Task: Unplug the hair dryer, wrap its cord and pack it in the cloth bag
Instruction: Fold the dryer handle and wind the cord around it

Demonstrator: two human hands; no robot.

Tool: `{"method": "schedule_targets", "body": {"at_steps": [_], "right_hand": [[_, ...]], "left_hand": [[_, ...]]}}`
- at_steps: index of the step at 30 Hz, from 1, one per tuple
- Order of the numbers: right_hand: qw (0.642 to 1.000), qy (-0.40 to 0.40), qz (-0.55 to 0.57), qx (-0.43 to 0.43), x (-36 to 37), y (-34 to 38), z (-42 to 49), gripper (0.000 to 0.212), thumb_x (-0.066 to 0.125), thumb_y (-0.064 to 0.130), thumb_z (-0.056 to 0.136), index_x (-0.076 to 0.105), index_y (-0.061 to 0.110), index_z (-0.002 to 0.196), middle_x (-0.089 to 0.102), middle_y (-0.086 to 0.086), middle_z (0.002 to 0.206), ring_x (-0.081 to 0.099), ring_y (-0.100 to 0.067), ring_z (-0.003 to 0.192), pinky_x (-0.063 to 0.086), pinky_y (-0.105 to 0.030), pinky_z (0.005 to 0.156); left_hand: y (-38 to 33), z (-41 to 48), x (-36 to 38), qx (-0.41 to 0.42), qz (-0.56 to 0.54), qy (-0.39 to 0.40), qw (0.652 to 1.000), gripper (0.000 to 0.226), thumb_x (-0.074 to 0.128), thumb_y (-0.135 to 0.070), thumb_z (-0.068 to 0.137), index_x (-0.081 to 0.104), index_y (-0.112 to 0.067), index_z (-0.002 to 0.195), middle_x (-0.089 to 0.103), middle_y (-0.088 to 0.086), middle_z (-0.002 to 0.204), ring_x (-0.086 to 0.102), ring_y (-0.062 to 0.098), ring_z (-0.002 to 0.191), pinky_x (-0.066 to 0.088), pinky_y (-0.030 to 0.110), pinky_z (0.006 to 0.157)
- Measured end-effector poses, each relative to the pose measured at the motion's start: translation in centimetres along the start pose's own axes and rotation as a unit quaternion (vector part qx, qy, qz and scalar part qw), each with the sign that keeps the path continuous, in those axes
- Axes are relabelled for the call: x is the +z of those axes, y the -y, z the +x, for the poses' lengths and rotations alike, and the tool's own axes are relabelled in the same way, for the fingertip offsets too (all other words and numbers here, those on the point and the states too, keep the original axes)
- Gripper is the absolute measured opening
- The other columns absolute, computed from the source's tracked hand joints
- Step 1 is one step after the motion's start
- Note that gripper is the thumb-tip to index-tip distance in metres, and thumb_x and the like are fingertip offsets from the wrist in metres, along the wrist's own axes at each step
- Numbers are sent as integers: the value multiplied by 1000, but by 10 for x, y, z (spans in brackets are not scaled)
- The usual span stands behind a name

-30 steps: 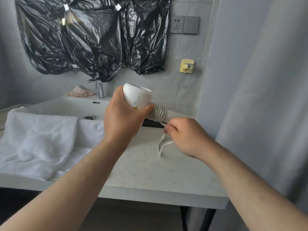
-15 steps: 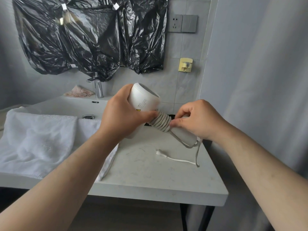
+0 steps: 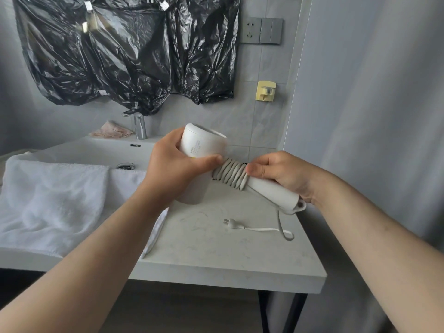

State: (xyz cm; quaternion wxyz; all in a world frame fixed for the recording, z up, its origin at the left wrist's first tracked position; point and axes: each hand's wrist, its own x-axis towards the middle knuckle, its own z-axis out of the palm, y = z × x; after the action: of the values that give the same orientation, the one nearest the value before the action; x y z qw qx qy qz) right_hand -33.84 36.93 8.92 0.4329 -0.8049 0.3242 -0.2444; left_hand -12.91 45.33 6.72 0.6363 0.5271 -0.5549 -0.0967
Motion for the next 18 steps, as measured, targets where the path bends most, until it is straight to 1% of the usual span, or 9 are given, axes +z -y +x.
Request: {"method": "schedule_targets", "body": {"at_steps": [2, 3, 5, 8, 11, 13, 15, 17, 18], "right_hand": [[1000, 27, 1, 3, 2, -3, -1, 41, 69, 57, 63, 73, 18, 75, 66, -1, 66, 59, -13, 57, 47, -25, 54], [1000, 31, 4, 4, 3, -5, -2, 41, 68, 57, 64, 73, 18, 73, 66, -2, 66, 59, -14, 58, 47, -25, 54], [1000, 29, 12, 2, 5, -9, -2, 40, 68, 57, 65, 74, 18, 72, 67, -5, 69, 60, -16, 60, 48, -27, 56], [998, 30, 50, 0, 6, -13, -2, 34, 67, 49, 71, 74, 16, 72, 69, -4, 67, 61, -14, 59, 50, -23, 53], [997, 44, 56, -7, 4, -10, -3, 33, 66, 48, 74, 74, 16, 72, 67, -3, 65, 59, -13, 55, 48, -23, 51], [997, 48, 61, -1, 2, -10, -2, 34, 65, 49, 74, 74, 15, 74, 66, -5, 66, 59, -14, 55, 48, -24, 51], [994, 64, 87, 11, 0, -15, 0, 37, 67, 47, 74, 74, 11, 81, 68, -10, 73, 62, -18, 61, 51, -27, 55], [988, 82, 130, 26, 1, -23, 0, 35, 72, 43, 74, 74, 9, 82, 68, -12, 77, 63, -20, 65, 53, -28, 58], [984, 85, 154, 28, 2, -27, -1, 35, 72, 43, 74, 73, 9, 82, 67, -12, 78, 62, -19, 66, 52, -28, 59]], "left_hand": [[4, -1, 1, -11, -9, 3, 1000, 45, 89, -37, 57, 70, -19, 92, 68, -2, 81, 61, 8, 68, 56, 32, 62], [5, -2, 1, -14, -7, 6, 1000, 45, 89, -39, 57, 70, -19, 93, 69, -2, 80, 62, 8, 68, 56, 34, 63], [5, -1, 3, -14, 9, 10, 1000, 45, 87, -41, 57, 69, -20, 92, 68, -5, 78, 61, 6, 67, 56, 33, 62], [4, 3, 6, -3, 33, 15, 999, 47, 85, -45, 57, 65, -21, 92, 66, -8, 77, 60, 7, 67, 54, 33, 63], [8, 5, 5, -5, 36, 12, 999, 59, 83, -53, 54, 64, -21, 99, 68, -4, 85, 64, 14, 76, 58, 41, 69], [10, 5, 6, -11, 30, 13, 999, 59, 83, -52, 54, 64, -21, 101, 69, -2, 88, 65, 15, 78, 59, 46, 72], [9, 4, 6, -8, 28, 17, 999, 54, 84, -48, 56, 64, -21, 98, 67, -4, 85, 63, 12, 75, 58, 42, 70], [7, 3, 6, -1, 25, 30, 999, 47, 85, -43, 56, 65, -21, 93, 66, -7, 79, 59, 8, 70, 55, 33, 65], [5, 3, 6, -2, 16, 42, 999, 46, 85, -43, 56, 66, -20, 91, 66, -7, 78, 58, 8, 68, 53, 31, 63]]}}
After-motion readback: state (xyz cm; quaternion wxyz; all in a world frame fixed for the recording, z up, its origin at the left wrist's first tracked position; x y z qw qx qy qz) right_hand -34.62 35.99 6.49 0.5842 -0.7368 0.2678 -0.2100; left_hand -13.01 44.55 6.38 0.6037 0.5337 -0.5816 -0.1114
